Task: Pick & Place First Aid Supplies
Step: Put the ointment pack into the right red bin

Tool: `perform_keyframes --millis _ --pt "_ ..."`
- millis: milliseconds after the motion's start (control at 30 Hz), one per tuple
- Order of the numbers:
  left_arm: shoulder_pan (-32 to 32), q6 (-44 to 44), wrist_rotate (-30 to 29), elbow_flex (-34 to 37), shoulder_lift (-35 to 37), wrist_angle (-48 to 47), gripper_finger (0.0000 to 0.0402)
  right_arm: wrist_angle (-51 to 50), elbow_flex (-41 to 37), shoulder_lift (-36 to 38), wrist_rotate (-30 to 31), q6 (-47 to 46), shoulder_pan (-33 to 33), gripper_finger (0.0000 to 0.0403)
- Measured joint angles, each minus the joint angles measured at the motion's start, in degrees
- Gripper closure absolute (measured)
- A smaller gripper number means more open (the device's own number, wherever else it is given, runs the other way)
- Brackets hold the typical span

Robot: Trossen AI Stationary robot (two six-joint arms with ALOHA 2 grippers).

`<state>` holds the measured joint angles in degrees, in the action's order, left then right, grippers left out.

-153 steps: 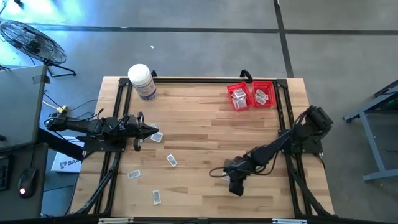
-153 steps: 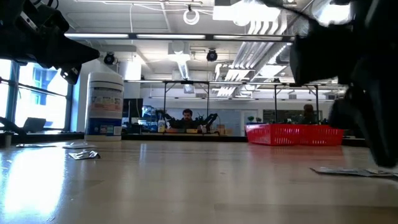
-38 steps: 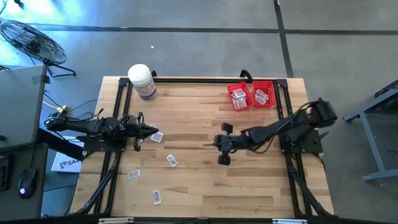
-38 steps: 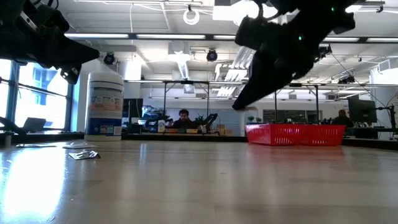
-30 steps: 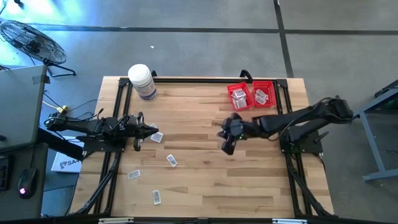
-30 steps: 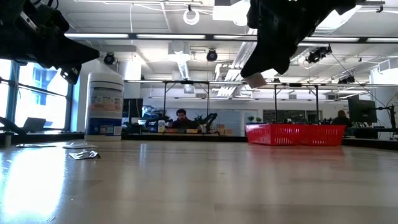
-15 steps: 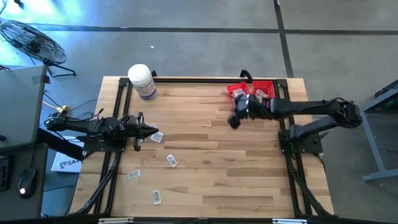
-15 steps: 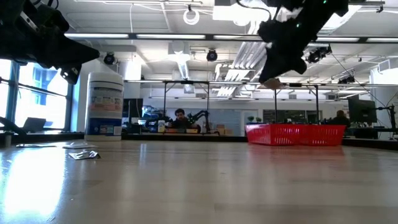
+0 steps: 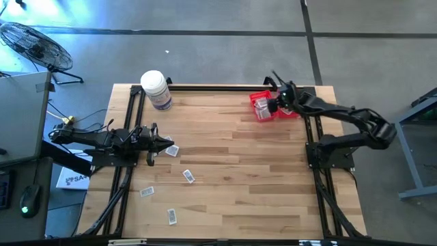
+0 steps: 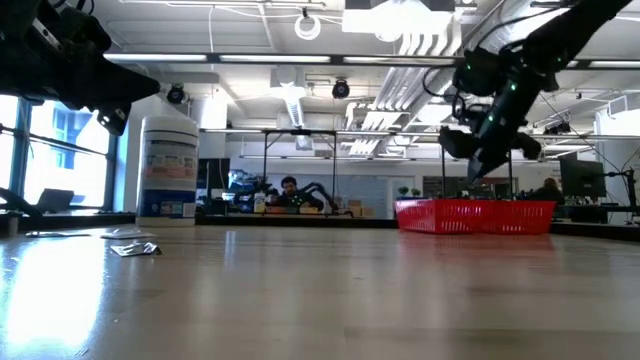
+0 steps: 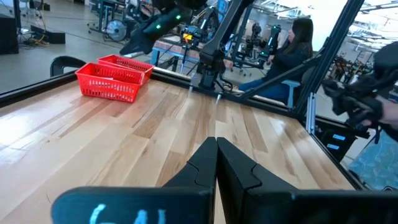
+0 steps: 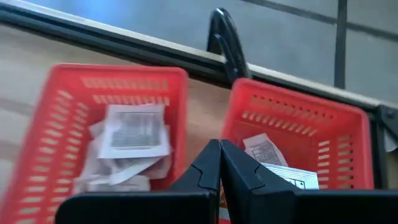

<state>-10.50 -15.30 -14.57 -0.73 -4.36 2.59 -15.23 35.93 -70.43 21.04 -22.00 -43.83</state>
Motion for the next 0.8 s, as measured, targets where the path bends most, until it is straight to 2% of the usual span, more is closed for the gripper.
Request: perform_keyframes --millis 100,300,467,667,800 --pt "0.0 0.0 0.0 0.0 0.0 0.0 0.0401 3.1 -2.7 0.0 -1.0 0.0 -3.0 0.0403" --pt "0.0 0.0 0.0 0.0 0.0 0.0 0.0401 4.7 -6.1 0.0 0.6 -1.2 -5.4 0.0403" --pt "0.0 0.0 0.0 0.0 0.0 0.0 0.0401 8.9 -9.1 -0.7 -1.0 -1.3 -6.3 0.0403" --pt "0.0 0.0 0.0 0.0 0.0 0.0 0.0401 10.9 -9.8 -0.8 0.0 -0.6 -6.0 0.0400" --pt "0.0 0.0 0.0 0.0 0.0 0.0 0.0401 10.3 -9.8 -0.8 -0.1 0.3 -6.0 0.0378"
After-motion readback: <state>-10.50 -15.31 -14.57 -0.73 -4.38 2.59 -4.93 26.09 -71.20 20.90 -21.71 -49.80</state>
